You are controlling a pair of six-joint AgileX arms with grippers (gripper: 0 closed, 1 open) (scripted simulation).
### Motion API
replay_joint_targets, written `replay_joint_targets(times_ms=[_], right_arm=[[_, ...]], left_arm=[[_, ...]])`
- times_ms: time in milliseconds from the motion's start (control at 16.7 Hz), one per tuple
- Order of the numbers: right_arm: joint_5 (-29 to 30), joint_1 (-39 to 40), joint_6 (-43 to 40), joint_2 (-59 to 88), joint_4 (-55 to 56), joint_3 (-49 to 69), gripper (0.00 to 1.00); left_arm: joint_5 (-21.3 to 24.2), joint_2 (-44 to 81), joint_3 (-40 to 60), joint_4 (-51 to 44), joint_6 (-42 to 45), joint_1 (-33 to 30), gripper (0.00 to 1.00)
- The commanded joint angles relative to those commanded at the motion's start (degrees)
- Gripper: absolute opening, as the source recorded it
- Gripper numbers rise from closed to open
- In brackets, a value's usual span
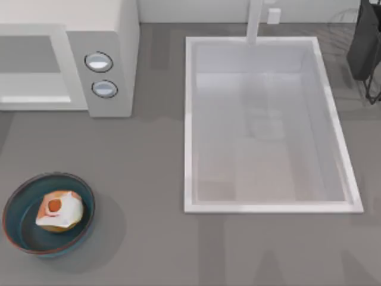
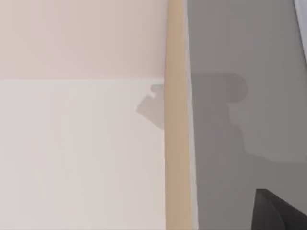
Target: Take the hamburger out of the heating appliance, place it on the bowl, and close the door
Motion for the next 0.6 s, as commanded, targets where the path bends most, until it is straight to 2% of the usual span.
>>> replay_joint_targets(times_ms=[300, 600], right_arm=[[0.0, 0.0, 0.0, 0.0, 0.0, 0.0, 1.0], [0.0, 0.0, 0.0, 0.0, 0.0, 0.0, 1.0]], left_arm=[[0.13, 4.21, -8.54, 13.35, 0.25, 0.28, 0.0], [0.17, 5.17, -10.42, 15.52, 0.31, 0.35, 0.0]])
